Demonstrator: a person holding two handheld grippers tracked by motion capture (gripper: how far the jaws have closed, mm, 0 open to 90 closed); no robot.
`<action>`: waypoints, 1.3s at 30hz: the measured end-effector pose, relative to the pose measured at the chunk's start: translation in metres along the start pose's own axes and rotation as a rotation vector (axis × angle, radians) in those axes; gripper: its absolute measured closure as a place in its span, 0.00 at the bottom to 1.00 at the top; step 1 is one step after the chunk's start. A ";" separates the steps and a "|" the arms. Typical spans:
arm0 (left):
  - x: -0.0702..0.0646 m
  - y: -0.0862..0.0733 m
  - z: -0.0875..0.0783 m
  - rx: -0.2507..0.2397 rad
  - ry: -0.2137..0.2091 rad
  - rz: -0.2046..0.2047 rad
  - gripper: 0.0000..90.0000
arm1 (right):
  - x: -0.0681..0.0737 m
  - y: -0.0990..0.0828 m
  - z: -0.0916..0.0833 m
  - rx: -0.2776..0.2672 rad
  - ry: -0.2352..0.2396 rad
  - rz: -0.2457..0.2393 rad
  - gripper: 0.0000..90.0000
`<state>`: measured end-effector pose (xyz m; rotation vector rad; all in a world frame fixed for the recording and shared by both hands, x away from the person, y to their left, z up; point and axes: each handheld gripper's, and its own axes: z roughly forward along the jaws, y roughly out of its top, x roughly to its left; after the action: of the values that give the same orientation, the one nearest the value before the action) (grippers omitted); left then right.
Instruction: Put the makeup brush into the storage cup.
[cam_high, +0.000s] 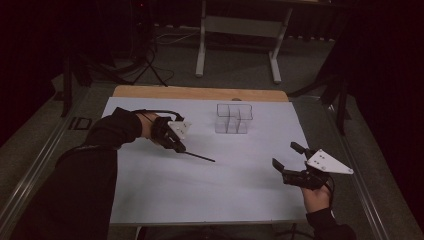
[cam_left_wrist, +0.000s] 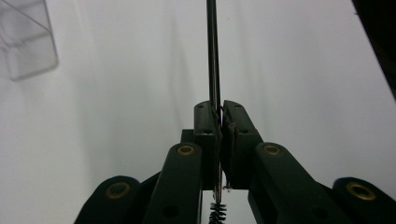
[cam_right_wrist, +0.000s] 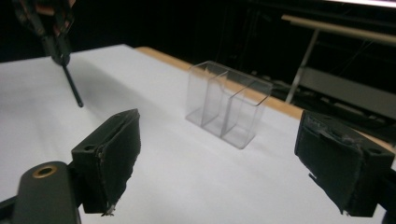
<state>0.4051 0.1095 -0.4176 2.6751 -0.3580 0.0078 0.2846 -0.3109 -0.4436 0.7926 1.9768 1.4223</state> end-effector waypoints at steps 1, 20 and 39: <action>0.001 0.005 0.001 -0.002 0.000 0.007 0.95 | 0.001 0.003 0.006 0.045 0.044 0.015 0.16; 0.010 0.055 0.026 -0.024 -0.040 0.096 0.95 | 0.036 0.033 0.072 0.432 0.385 0.016 0.25; 0.013 0.085 0.032 -0.011 -0.030 0.170 0.95 | 0.051 0.035 0.112 0.735 0.449 -0.035 0.64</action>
<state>0.3950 0.0189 -0.4100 2.6286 -0.5924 0.0169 0.3380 -0.1947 -0.4463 0.7625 2.9138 0.8775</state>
